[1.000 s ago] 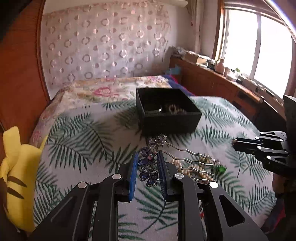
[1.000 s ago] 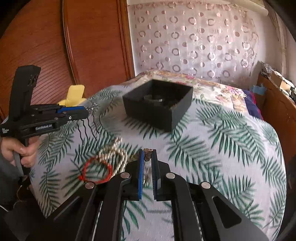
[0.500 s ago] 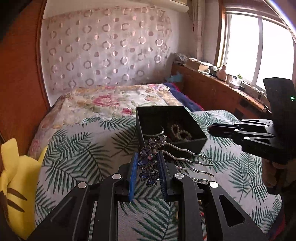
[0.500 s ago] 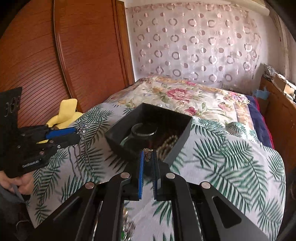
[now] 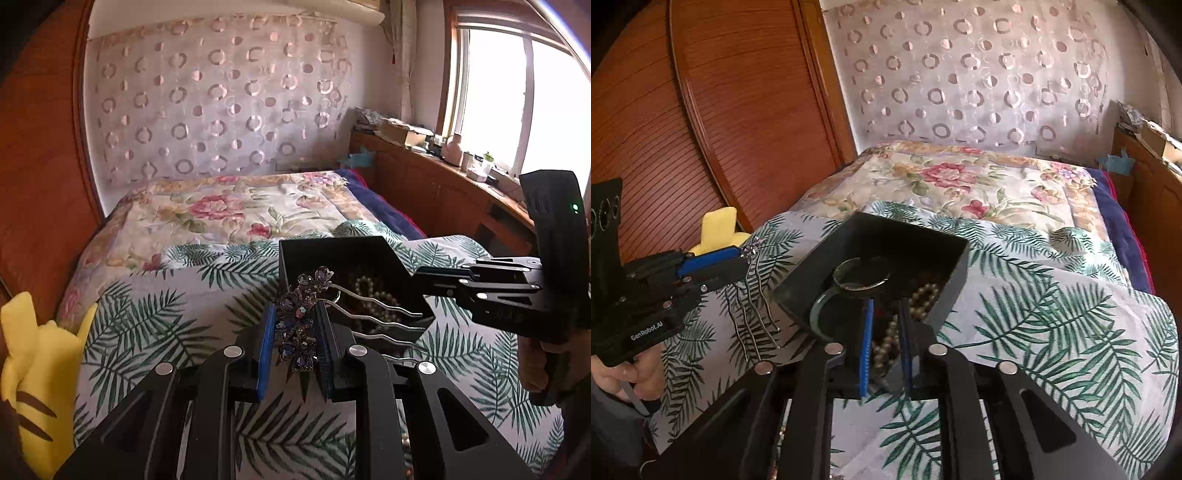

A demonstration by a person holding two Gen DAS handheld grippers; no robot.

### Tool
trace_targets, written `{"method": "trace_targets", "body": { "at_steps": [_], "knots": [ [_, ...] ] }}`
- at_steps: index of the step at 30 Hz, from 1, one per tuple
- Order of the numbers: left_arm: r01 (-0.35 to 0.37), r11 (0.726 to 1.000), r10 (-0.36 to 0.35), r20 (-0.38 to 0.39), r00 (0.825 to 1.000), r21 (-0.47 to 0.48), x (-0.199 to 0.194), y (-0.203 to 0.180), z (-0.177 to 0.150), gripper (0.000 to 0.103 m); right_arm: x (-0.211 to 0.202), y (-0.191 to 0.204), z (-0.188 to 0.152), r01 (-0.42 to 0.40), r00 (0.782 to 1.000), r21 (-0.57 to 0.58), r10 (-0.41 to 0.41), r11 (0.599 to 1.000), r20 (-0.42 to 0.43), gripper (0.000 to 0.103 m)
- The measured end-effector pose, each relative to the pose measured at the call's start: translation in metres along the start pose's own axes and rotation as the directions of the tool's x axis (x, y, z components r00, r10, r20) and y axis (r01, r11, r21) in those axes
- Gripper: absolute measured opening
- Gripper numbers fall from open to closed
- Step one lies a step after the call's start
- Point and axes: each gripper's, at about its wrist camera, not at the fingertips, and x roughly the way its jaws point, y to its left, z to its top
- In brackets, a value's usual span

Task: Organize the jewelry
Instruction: 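Carry the comb and green pendant into the black box and open both tools, then move both tools back over the remaining jewelry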

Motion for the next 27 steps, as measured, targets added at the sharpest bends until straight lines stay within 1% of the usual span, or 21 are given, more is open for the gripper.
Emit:
{"method": "trace_targets", "body": {
  "at_steps": [3, 9, 16, 27],
  "knots": [
    [-0.001, 1.0, 0.001, -0.001, 1.0, 0.009, 0.008, -0.005, 0.006, 0.02, -0.004, -0.004, -0.004, 0.019, 1.0, 0.003, -0.019, 1.0, 0.001, 0.016],
    [-0.012, 1.0, 0.013, -0.022, 1.0, 0.023, 0.03, -0.016, 0.014, 0.02, -0.018, -0.002, -0.017, 0.058, 0.998, -0.031, -0.058, 0.998, 0.014, 0.016],
    [-0.02, 0.999, 0.022, -0.052, 0.998, 0.031, 0.049, -0.023, 0.014, 0.02, -0.033, -0.003, -0.027, 0.055, 0.998, -0.036, -0.054, 0.998, 0.027, 0.016],
    [-0.017, 0.999, 0.02, -0.072, 0.997, 0.044, 0.055, -0.027, 0.015, 0.021, -0.038, -0.001, -0.034, 0.06, 0.998, -0.041, -0.059, 0.997, 0.025, 0.016]
  ]
}}
